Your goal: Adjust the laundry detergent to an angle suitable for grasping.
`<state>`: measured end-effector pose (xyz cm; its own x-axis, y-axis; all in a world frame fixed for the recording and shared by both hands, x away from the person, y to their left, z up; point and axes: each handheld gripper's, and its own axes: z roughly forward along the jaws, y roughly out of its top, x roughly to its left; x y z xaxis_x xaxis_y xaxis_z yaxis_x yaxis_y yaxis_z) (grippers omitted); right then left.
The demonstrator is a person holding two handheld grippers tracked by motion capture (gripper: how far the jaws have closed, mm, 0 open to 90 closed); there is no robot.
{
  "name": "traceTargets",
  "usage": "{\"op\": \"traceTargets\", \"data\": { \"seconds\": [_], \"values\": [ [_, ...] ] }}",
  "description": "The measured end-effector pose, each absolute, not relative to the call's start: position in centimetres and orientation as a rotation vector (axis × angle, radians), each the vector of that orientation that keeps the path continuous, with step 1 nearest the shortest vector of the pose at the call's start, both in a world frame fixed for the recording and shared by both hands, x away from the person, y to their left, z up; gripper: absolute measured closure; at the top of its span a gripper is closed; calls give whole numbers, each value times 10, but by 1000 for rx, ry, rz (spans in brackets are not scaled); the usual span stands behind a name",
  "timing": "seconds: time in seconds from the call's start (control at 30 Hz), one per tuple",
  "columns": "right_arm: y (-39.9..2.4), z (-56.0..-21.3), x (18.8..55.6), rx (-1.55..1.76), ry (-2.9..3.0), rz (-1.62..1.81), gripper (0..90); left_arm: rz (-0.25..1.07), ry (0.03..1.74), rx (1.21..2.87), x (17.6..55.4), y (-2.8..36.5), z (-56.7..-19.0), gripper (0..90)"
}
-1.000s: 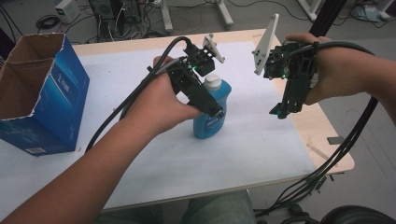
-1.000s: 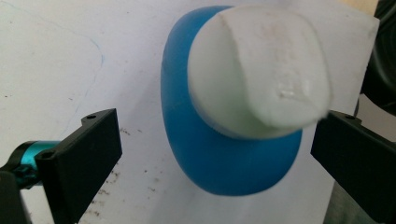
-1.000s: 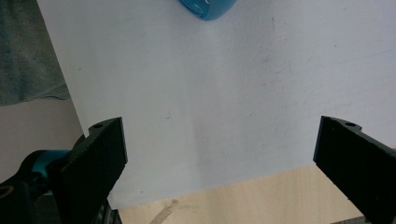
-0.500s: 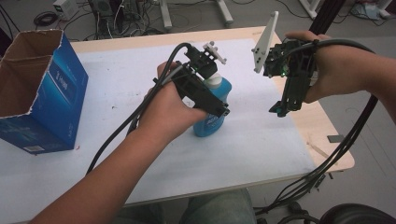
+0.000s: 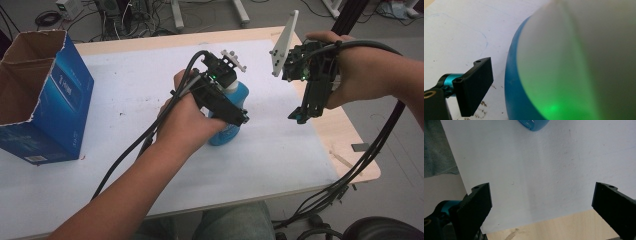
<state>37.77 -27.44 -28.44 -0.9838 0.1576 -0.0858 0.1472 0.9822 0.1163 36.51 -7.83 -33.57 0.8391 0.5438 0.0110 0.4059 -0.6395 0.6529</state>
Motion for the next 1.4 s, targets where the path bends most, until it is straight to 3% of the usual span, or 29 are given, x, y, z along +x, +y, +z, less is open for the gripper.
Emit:
{"op": "traceTargets", "data": {
  "seconds": [0.57, 0.63, 1.4],
  "values": [
    [-273, -287, 382, 235, 3041, 166, 18, 270, 659, 2341, 366, -79, -338, 201],
    [-273, -287, 382, 240, 3036, 172, 17, 256, 647, 2342, 366, -78, -338, 248],
    [-274, -287, 382, 247, 3037, 171, 18, 253, 641, 2347, 365, -80, -338, 342]
  ]
}}
